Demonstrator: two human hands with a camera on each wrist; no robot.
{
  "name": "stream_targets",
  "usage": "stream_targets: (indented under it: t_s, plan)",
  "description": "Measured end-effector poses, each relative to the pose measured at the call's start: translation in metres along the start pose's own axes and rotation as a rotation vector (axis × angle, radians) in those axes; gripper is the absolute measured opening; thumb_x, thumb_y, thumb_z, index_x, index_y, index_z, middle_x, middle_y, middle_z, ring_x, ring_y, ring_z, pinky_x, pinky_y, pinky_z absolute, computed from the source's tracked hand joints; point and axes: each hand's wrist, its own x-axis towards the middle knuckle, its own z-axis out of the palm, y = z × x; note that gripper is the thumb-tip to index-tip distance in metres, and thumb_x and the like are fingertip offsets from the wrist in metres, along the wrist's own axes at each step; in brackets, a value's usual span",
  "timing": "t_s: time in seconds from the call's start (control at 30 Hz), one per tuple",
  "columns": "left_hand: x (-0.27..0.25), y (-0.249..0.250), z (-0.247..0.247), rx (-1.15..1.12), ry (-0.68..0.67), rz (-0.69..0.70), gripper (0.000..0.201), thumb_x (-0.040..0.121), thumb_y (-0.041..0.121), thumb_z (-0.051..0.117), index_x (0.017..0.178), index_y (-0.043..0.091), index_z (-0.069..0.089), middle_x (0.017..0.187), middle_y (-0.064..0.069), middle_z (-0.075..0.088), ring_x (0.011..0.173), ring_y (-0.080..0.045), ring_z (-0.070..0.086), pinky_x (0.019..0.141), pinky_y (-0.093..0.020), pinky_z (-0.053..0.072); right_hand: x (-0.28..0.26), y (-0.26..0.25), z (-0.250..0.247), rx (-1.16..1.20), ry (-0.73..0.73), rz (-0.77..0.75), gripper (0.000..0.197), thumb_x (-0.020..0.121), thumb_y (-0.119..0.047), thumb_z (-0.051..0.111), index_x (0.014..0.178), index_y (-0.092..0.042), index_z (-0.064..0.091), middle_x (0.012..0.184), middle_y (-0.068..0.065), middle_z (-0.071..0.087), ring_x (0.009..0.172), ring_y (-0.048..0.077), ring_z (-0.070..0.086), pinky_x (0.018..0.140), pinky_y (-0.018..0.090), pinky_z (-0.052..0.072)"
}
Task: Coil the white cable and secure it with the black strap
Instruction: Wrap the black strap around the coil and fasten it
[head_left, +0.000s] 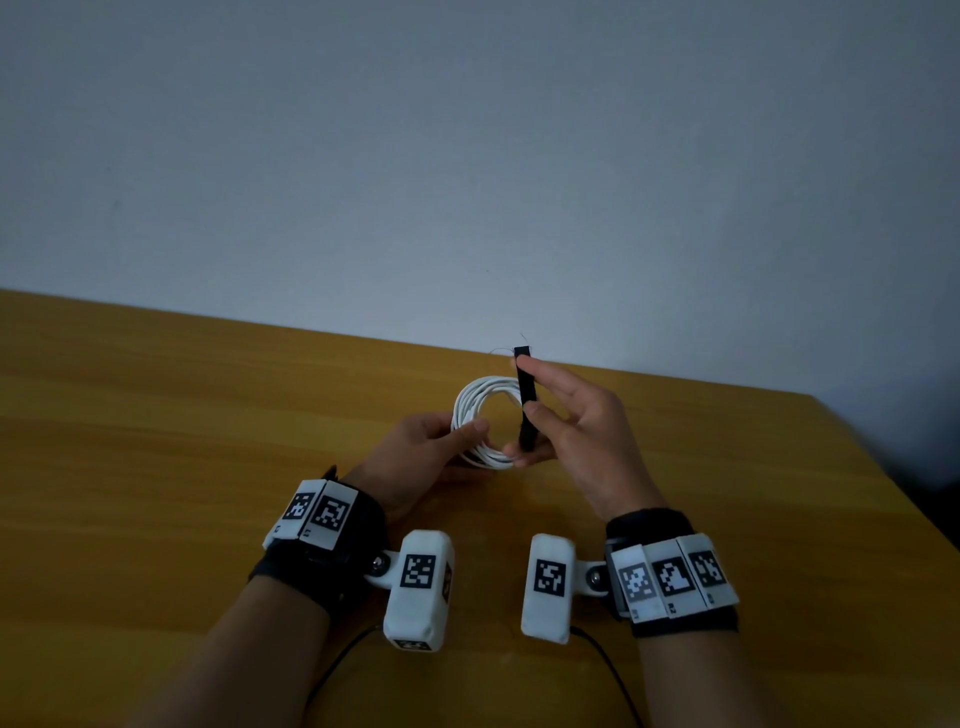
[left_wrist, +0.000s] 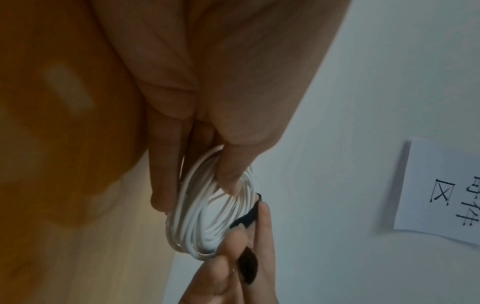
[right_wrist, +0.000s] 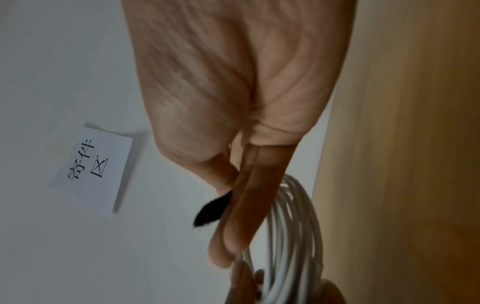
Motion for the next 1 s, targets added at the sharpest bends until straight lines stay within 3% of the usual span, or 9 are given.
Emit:
stream_targets:
  t_s: [0.2,0.27,0.37,0.43,0.5,0.6,0.77,0.9,1.0]
  plan:
    - [0.000,-0.002,-0.002,0.062,-0.040,0.029,0.032,0.090,0.027,0.065,0.104,-0.002,0.069,0.102,-0.022,0.073,0.099,-0.035,0.070,0.094,-0.047,0.055,0.000,-0.001,0.004,0.004,0.000,0.015,0.049,0.101,0.000,0.060,0.145,-0.021,0.059,0.152,0.007,0.055,0.069,0.033,0.079,0.058,0.033,0.065]
    - [0.000,-0.003,-0.003,0.071,-0.054,0.042,0.034,0.085,0.031,0.066,0.100,0.001,0.070,0.098,-0.020,0.074,0.095,-0.032,0.070,0.094,-0.047,0.055,0.000,-0.001,0.005,-0.054,0.035,0.030,0.048,0.100,-0.004,0.064,0.144,-0.022,0.060,0.144,0.011,0.062,0.063,0.030,0.078,0.054,0.035,0.064]
    - [-0.001,-0.004,-0.004,0.067,-0.071,0.056,0.036,0.085,0.032,0.066,0.105,0.002,0.071,0.102,-0.019,0.074,0.099,-0.032,0.070,0.093,-0.045,0.055,-0.001,-0.001,0.005,-0.215,0.097,0.004,0.046,0.097,-0.013,0.070,0.141,-0.025,0.063,0.112,0.009,0.077,0.048,0.021,0.072,0.047,0.035,0.061]
    - [-0.001,-0.004,-0.003,0.062,-0.070,0.064,0.032,0.086,0.030,0.065,0.103,0.004,0.072,0.102,-0.018,0.075,0.098,-0.031,0.071,0.092,-0.044,0.055,-0.002,0.001,0.005,-0.322,0.155,-0.039,0.044,0.095,-0.018,0.074,0.137,-0.027,0.067,0.116,-0.003,0.075,0.042,0.016,0.067,0.042,0.028,0.056]
    - [0.000,-0.005,-0.004,0.065,-0.075,0.069,0.027,0.085,0.030,0.066,0.096,0.007,0.073,0.100,-0.018,0.075,0.095,-0.030,0.071,0.090,-0.043,0.056,-0.001,0.002,0.003,-0.398,0.214,-0.086,0.039,0.091,-0.024,0.078,0.129,-0.029,0.072,0.120,-0.015,0.071,0.057,0.011,0.072,0.051,0.030,0.061]
    - [0.000,-0.006,-0.005,0.091,-0.092,0.080,0.029,0.083,0.033,0.067,0.092,0.006,0.073,0.096,-0.018,0.075,0.093,-0.031,0.071,0.088,-0.044,0.056,0.002,0.006,0.000,-0.464,0.265,-0.117,0.032,0.085,-0.030,0.082,0.116,-0.032,0.078,0.103,-0.022,0.074,0.093,-0.004,0.070,0.082,0.032,0.063]
    - [0.000,-0.005,-0.005,0.097,-0.125,0.090,0.036,0.084,0.031,0.064,0.095,-0.003,0.069,0.089,-0.018,0.073,0.086,-0.030,0.069,0.083,-0.041,0.058,0.005,0.007,-0.002,-0.471,0.218,-0.077,0.043,0.086,-0.035,0.080,0.128,-0.034,0.070,0.104,-0.012,0.075,0.092,-0.005,0.069,0.064,0.006,0.048]
    - [-0.001,-0.004,-0.005,0.093,-0.138,0.089,0.039,0.084,0.030,0.064,0.097,-0.006,0.068,0.089,-0.018,0.073,0.085,-0.029,0.070,0.082,-0.040,0.059,0.005,0.007,-0.004,-0.493,0.156,-0.037,0.048,0.089,-0.039,0.076,0.135,-0.033,0.063,0.108,-0.010,0.070,0.091,-0.008,0.063,0.061,0.006,0.043]
    - [-0.002,-0.003,-0.003,0.103,-0.143,0.093,0.035,0.084,0.029,0.064,0.094,-0.004,0.069,0.086,-0.016,0.073,0.083,-0.028,0.070,0.081,-0.039,0.059,0.006,0.009,-0.004,-0.433,0.128,-0.044,0.041,0.091,-0.035,0.075,0.131,-0.034,0.065,0.115,-0.006,0.070,0.102,0.002,0.064,0.068,0.008,0.041]
